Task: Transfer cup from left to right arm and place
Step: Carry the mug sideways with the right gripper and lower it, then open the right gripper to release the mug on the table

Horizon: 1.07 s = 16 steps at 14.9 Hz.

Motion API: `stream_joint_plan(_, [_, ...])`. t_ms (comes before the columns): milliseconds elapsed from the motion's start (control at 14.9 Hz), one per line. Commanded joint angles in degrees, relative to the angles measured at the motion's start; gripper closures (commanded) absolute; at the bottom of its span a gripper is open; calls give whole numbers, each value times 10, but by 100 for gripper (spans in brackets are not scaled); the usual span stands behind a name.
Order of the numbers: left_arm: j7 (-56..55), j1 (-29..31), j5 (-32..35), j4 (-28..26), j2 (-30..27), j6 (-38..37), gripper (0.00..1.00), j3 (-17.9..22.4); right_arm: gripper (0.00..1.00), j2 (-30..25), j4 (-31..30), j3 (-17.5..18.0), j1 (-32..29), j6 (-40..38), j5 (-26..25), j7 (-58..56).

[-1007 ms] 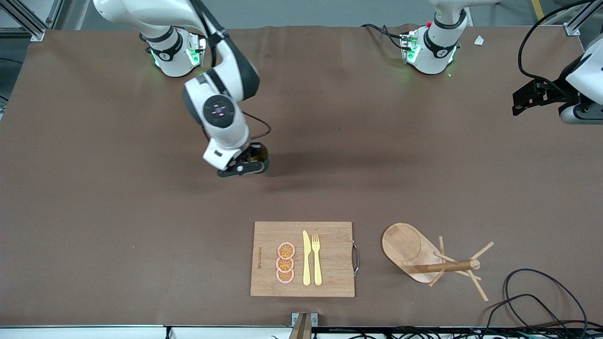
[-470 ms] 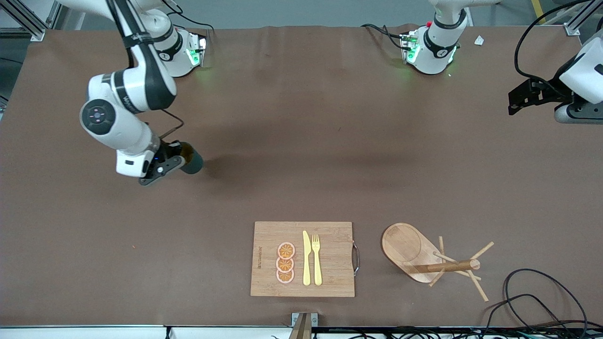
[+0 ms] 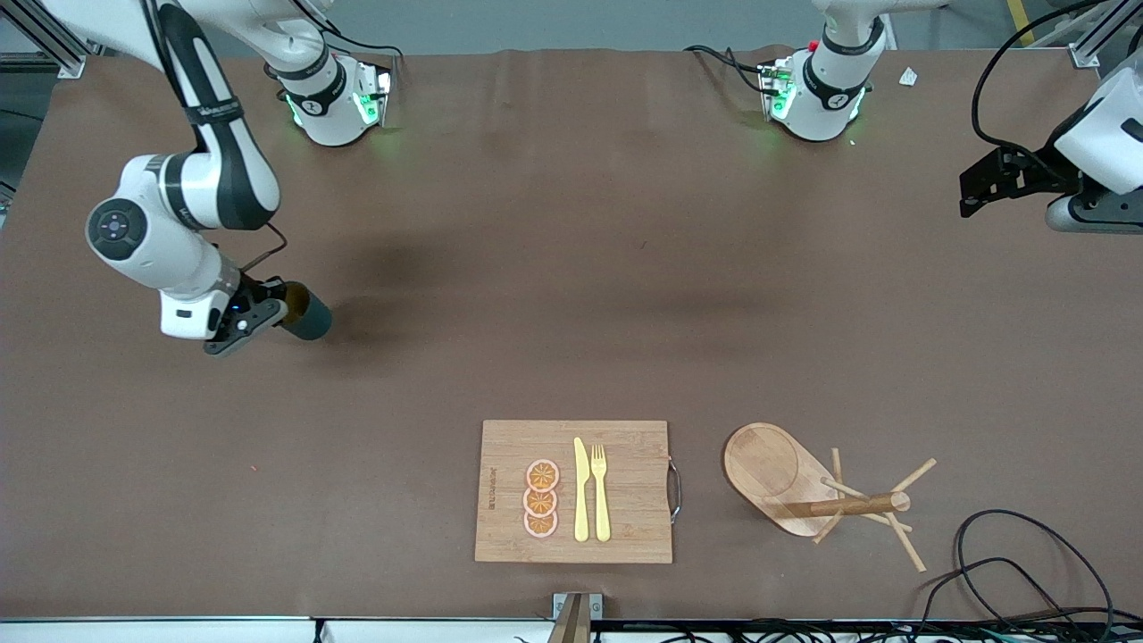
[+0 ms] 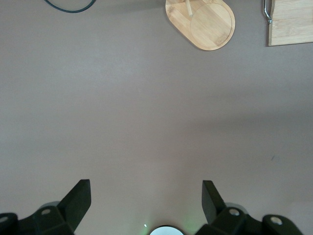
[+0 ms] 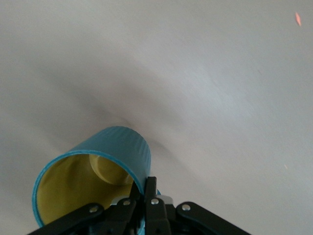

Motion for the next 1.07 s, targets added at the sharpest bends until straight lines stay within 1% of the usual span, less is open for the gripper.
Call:
stream_joint_plan(0, [-5,0,3,7,-1,-7,0,-3,100,-8,-10,11,-38,6,-12,-29])
stream_joint_plan(336, [-5,0,1,7,-2,-7,0,-4,100,20,-9,12,-73,35,-13,-41])
stream_joint_plan(739, [-4,4,3,7,-3,-7,0,-13,99,33,-9,12,-79,48,-12,-46])
stream_joint_plan(806, [-4,4,3,7,-3,-7,0,-13,91,33,-9,12,-79,47,-12,-45])
stream_joint_plan(940, [-4,5,5,7,-2,-7,0,-13,47,33,-8,13,-79,43,-12,-44])
stream_joint_plan(1007, [-4,4,6,7,-2,-7,0,-13,35,33,-8,13,-79,43,-12,-44])
